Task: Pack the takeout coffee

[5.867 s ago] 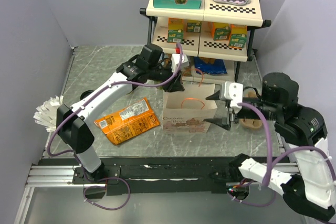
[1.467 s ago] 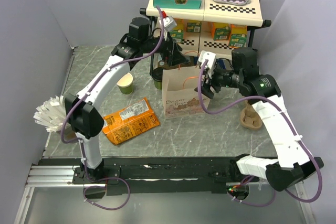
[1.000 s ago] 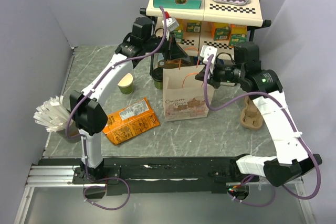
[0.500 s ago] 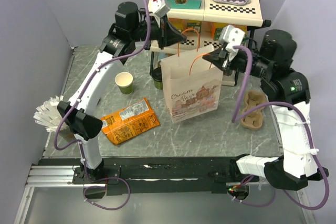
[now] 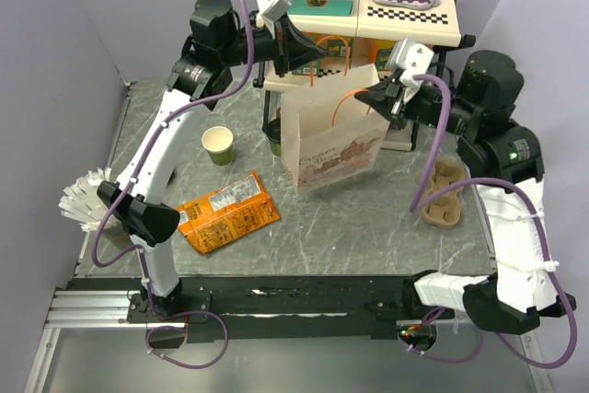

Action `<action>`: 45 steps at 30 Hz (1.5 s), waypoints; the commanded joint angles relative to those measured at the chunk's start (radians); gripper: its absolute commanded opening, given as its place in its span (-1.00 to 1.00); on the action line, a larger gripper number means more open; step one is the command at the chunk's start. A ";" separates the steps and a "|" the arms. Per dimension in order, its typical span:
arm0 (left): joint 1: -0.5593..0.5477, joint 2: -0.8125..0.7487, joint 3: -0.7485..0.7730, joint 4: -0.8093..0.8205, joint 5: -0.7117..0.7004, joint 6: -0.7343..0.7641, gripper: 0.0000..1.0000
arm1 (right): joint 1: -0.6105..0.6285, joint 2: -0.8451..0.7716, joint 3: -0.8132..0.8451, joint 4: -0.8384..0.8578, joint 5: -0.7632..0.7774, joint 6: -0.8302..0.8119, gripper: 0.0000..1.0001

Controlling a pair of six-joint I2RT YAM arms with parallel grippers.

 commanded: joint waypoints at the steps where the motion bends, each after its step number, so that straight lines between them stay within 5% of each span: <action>1: -0.003 -0.032 -0.059 0.011 0.007 0.010 -0.99 | -0.004 -0.057 -0.114 0.067 -0.004 0.040 -1.00; 4: -0.003 -0.046 -0.133 -0.004 0.012 0.038 -0.84 | -0.004 -0.083 -0.201 0.063 -0.008 0.008 -1.00; 5: -0.003 -0.051 -0.157 -0.018 0.008 0.041 -0.56 | -0.005 -0.092 -0.265 0.040 0.004 -0.001 -0.93; 6: -0.004 -0.066 -0.214 -0.019 0.000 0.038 0.09 | -0.005 -0.115 -0.301 0.026 0.018 -0.003 -0.78; 7: -0.006 -0.075 -0.249 -0.019 -0.023 0.041 0.27 | -0.005 -0.132 -0.340 0.018 0.047 -0.002 -0.54; 8: -0.006 -0.087 -0.322 -0.013 -0.038 0.045 0.53 | -0.004 -0.149 -0.421 -0.001 0.055 -0.008 -0.01; 9: -0.007 -0.112 -0.357 -0.007 -0.060 0.056 0.98 | -0.005 -0.182 -0.454 -0.006 0.058 -0.014 0.21; 10: -0.007 -0.124 -0.387 -0.003 -0.077 0.064 0.99 | -0.005 -0.198 -0.477 -0.002 0.062 0.003 0.42; 11: -0.007 -0.133 -0.429 0.007 -0.110 0.068 0.99 | -0.005 -0.207 -0.496 0.012 0.068 0.020 0.91; 12: -0.007 -0.149 -0.440 0.005 -0.117 0.074 0.99 | -0.005 -0.210 -0.487 0.009 0.068 0.034 0.99; 25: -0.006 -0.262 -0.510 -0.052 -0.216 0.056 0.99 | -0.053 -0.161 -0.188 -0.154 0.042 0.054 1.00; 31: -0.006 -0.284 -0.593 -0.035 -0.224 -0.024 0.99 | -0.073 -0.119 -0.275 0.017 0.317 0.163 0.97; 39: -0.021 -0.189 -0.552 -0.113 -0.112 0.117 0.98 | -0.073 0.001 -0.370 0.014 0.277 0.046 0.85; 45: -0.029 -0.114 -0.497 -0.210 -0.045 0.237 0.79 | -0.073 0.069 -0.387 0.024 0.176 -0.096 0.79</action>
